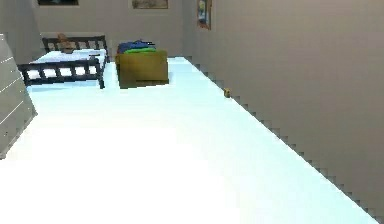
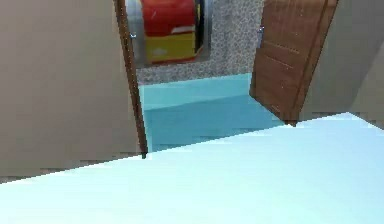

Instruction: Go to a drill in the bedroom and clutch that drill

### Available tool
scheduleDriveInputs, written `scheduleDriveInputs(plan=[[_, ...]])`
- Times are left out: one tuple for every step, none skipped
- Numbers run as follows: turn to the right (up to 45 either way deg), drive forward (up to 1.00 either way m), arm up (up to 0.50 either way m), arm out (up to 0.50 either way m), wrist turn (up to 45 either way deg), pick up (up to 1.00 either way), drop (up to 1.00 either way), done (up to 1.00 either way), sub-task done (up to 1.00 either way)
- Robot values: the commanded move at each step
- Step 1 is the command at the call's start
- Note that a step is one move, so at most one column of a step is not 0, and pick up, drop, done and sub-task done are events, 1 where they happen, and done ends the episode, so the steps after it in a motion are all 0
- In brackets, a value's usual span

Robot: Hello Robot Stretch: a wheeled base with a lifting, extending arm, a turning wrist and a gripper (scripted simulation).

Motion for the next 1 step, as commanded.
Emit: scheduleDriveInputs(plan=[[-45.0, 0.0, 0.0, 0.0, 0.0, 0.0, 0.0, 0.0, 0.0]])
